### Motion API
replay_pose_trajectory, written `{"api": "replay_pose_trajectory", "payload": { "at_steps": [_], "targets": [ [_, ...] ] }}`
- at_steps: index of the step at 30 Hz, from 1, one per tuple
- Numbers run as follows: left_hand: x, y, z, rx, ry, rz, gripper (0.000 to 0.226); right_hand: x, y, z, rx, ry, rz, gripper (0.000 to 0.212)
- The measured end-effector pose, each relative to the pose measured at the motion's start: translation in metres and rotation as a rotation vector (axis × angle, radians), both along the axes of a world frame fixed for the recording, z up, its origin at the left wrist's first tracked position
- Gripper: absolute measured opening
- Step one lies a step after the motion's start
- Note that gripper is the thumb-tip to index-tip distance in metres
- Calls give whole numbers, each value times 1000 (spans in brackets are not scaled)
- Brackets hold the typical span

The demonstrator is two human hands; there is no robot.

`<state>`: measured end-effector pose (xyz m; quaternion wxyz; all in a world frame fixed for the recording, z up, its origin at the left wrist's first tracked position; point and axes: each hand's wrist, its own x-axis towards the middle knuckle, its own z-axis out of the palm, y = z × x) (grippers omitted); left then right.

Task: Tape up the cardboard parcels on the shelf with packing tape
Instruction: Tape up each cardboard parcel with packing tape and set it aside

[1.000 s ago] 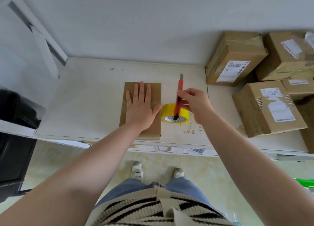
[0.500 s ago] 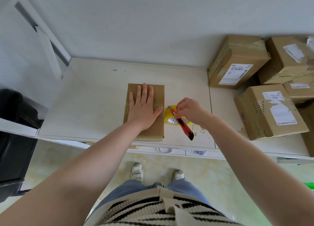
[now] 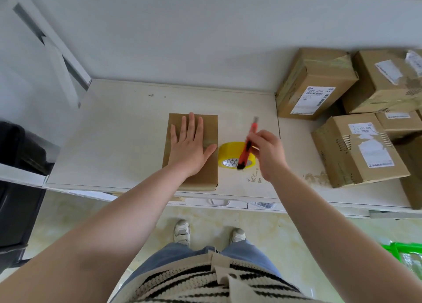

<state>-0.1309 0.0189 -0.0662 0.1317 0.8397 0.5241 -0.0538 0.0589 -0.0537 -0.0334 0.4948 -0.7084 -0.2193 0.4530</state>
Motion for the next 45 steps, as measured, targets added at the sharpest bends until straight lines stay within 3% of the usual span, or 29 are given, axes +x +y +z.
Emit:
{"api": "replay_pose_trajectory", "payload": {
  "at_steps": [1,2,5,9,12,15,17,20,26,45],
  "targets": [
    [0,0,0,4,5,-1,82,9,-5,-6,6,60,-117,19],
    [1,0,-1,7,12,-4,82,20,-10,-13,-47,-5,-159,17],
    [2,-1,-1,18,28,-10,82,47,-25,-42,-302,-352,-29,12],
    [2,0,1,6,39,-11,82,57,-33,-62,-462,-518,128,26],
    [3,-1,2,3,43,-12,82,45,-13,-49,-295,-657,153,29],
    [2,-1,0,3,37,-7,82,20,25,-22,-51,-681,573,29],
    [1,-1,0,20,30,-5,83,7,47,-12,-96,-696,897,28],
    [1,0,0,32,30,-9,83,4,64,-9,-229,-628,1056,15],
    [1,0,-1,21,30,-5,84,8,59,3,-207,-519,1086,7],
    [-1,-1,-1,29,12,-19,83,9,28,-1,-256,-554,678,6]
  ]
}}
